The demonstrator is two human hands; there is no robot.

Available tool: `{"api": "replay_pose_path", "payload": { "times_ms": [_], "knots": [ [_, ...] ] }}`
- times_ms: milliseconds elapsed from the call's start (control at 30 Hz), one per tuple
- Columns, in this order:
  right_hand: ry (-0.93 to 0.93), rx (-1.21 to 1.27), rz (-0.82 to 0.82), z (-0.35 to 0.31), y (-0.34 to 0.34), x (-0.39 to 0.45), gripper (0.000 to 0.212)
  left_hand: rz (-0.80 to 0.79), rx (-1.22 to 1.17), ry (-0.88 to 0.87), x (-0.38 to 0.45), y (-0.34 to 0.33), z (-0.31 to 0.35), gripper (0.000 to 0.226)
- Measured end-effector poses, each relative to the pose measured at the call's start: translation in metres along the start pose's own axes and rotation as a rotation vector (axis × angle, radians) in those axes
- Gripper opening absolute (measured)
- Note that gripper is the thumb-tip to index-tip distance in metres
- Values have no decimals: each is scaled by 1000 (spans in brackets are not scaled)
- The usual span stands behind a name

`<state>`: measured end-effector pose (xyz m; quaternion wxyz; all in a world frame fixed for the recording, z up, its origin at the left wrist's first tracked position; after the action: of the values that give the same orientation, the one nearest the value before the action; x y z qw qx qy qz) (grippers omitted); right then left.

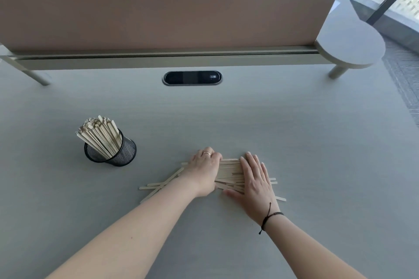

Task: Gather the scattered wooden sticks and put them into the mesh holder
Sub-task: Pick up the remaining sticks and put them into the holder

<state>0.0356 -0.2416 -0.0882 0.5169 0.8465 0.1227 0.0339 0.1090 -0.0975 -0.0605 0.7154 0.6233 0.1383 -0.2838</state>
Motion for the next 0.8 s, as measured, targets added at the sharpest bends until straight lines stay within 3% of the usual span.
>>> {"api": "replay_pose_path", "payload": {
  "times_ms": [333,633,800],
  "knots": [
    [19,-26,4,-2,-4,1,99,-92,85,124,14,7,5,74],
    [-14,-19,71,-6,-5,5,100,-26,42,66,13,7,12,51],
    [-10,0,65,-4,-7,6,96,-8,64,16,11,11,16,25]
  ]
}}
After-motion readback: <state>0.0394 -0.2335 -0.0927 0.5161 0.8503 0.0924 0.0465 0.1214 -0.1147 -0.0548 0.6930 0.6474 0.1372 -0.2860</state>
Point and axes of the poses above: each hand's wrist, its own x-axis towards the middle knuckle, its own y-axis out of the back of the hand, z = x × y, the point moved 5 cm from there along x, towards the middle knuckle, and after that the axes turned 15 degrees about y, right-handed, at the moved point
